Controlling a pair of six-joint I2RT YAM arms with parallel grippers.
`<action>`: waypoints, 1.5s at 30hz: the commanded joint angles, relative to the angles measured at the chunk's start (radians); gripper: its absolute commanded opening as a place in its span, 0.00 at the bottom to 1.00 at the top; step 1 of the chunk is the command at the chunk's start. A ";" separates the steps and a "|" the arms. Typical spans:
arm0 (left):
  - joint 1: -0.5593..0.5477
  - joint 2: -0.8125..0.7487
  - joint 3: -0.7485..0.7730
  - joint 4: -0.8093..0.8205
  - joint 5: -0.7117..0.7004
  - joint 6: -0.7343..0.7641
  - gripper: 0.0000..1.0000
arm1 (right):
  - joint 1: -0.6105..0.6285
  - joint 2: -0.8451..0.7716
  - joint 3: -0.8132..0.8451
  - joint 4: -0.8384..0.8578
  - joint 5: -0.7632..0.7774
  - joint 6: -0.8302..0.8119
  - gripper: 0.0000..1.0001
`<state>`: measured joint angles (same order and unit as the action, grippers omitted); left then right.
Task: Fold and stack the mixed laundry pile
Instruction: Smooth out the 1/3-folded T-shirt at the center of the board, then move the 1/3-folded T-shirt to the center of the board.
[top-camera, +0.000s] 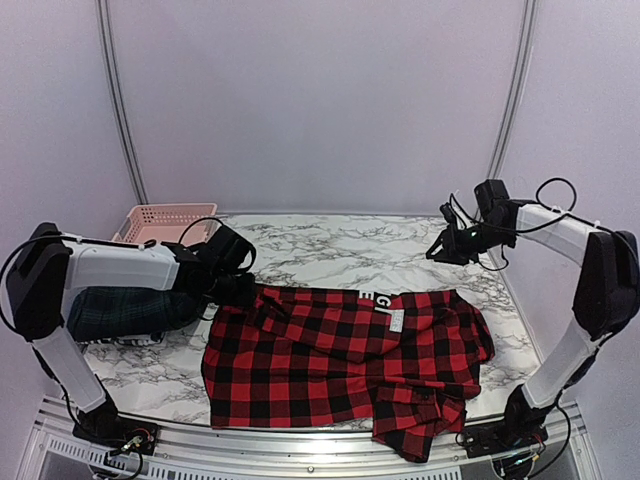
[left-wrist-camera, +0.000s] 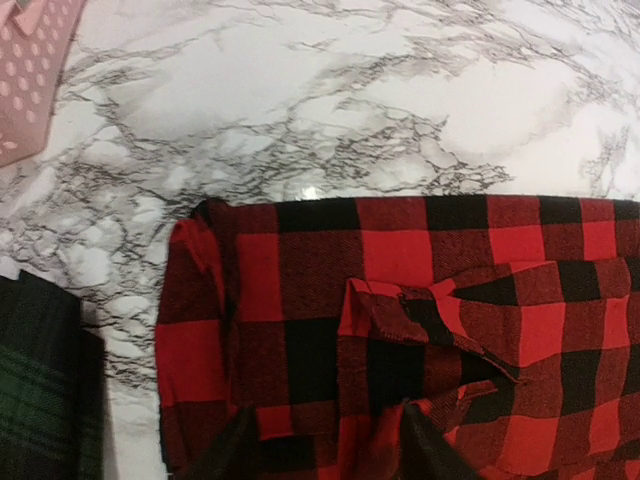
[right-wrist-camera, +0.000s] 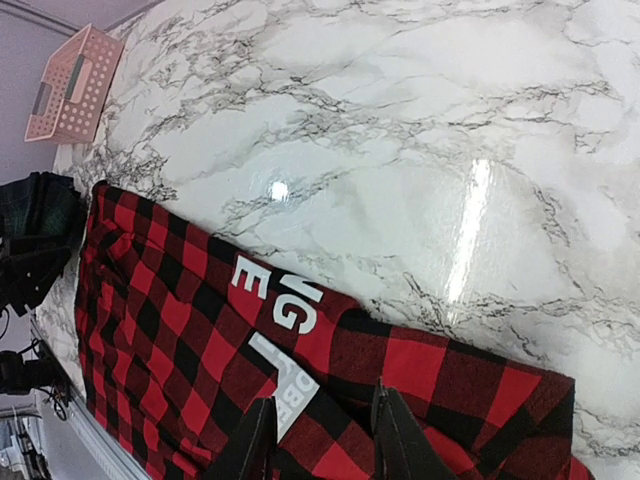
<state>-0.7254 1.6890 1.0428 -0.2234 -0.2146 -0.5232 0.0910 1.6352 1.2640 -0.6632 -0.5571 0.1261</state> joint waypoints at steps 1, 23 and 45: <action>0.006 -0.114 0.043 -0.100 -0.141 0.062 0.63 | -0.005 -0.061 -0.016 -0.114 -0.012 -0.049 0.30; -0.017 0.201 0.169 -0.184 0.151 0.085 0.30 | 0.140 0.084 -0.303 0.126 -0.019 0.086 0.28; 0.263 0.748 0.906 -0.305 0.197 0.195 0.39 | -0.011 0.756 0.595 0.021 0.037 0.045 0.28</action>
<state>-0.4919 2.3581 1.8572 -0.4259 -0.0189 -0.3435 0.1104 2.2765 1.6905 -0.5632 -0.5991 0.1970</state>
